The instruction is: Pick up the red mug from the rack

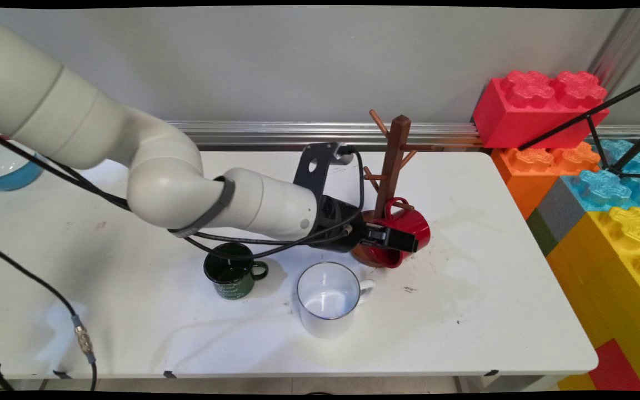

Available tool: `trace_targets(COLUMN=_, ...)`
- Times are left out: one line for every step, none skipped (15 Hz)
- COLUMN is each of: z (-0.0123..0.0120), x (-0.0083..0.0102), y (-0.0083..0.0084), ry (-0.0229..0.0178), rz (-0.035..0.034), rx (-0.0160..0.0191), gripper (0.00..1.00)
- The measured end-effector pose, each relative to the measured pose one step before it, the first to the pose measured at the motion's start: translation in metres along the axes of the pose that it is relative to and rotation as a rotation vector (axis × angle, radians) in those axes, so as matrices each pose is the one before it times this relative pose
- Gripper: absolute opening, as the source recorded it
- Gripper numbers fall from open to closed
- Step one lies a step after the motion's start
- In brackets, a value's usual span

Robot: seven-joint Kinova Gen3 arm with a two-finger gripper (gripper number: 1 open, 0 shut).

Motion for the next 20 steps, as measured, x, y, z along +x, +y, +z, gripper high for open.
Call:
trace_targets(z=0.00452, x=-0.00025, y=-0.00053, ry=0.00264, rz=-0.00619, rx=-0.00234, gripper=1.0)
trace_targets(z=0.00455, x=-0.00029, y=-0.00042, ry=0.00208, rz=-0.00575, rx=-0.00295, gripper=1.0)
trace_targets(z=0.00416, x=-0.00044, y=-0.00056, ry=0.00163, rz=-0.00575, rx=-0.00313, gripper=1.0)
trace_targets(z=0.00334, x=-0.00054, y=-0.0004, ry=0.00076, rz=-0.00476, rx=-0.00302, gripper=1.0)
trace_targets(z=0.0022, x=-0.00027, y=-0.00016, ry=0.00046, rz=-0.00298, rx=-0.00218, gripper=1.0)
trace_targets(z=0.00309, x=-0.00058, y=-0.00015, ry=0.00055, rz=-0.00436, rx=-0.00346, gripper=1.0)
trace_targets(z=0.00344, x=-0.00065, y=-0.00021, ry=0.00084, rz=-0.00501, rx=-0.00391, gripper=1.0)
trace_targets(z=0.00357, x=-0.00051, y=0.00002, ry=0.00137, rz=-0.005, rx=-0.00445, gripper=1.0)
trace_targets(z=0.00314, x=-0.00014, y=-0.00008, ry=0.0023, rz=-0.00494, rx=-0.00376, gripper=1.0)
trace_targets(z=0.00217, x=-0.00007, y=0.00004, ry=0.00102, rz=-0.00291, rx=-0.0025, gripper=1.0)
trace_targets(z=0.00292, x=-0.00007, y=0.0, ry=0.00226, rz=-0.00484, rx=-0.00354, gripper=1.0)
trace_targets(z=0.00322, x=0.00016, y=-0.00013, ry=0.00431, rz=-0.00696, rx=-0.00389, gripper=1.0)
trace_targets(z=0.00333, x=0.00032, y=0.00002, ry=0.00429, rz=-0.00696, rx=-0.00432, gripper=1.0)
trace_targets(z=0.00229, x=0.00009, y=-0.0001, ry=0.00353, rz=-0.00571, rx=-0.00316, gripper=1.0)
trace_targets(z=0.00147, x=0.0001, y=-0.00003, ry=0.00246, rz=-0.00376, rx=-0.00218, gripper=1.0)
trace_targets(z=0.00203, x=-0.00022, y=-0.00024, ry=0.00283, rz=-0.00626, rx=-0.00268, gripper=1.0)
trace_targets(z=0.00141, x=-0.00026, y=-0.00025, ry=0.00249, rz=-0.00545, rx=-0.0021, gripper=1.0)
trace_targets(z=0.00172, x=-0.00031, y=0.00006, ry=0.00212, rz=-0.00565, rx=-0.00326, gripper=1.0)
trace_targets(z=0.00115, x=-0.00027, y=-0.00003, ry=0.00178, rz=-0.00463, rx=-0.00194, gripper=1.0)
trace_targets(z=0.00122, x=-0.0003, y=-0.00021, ry=0.00195, rz=-0.00541, rx=-0.00154, gripper=1.0)
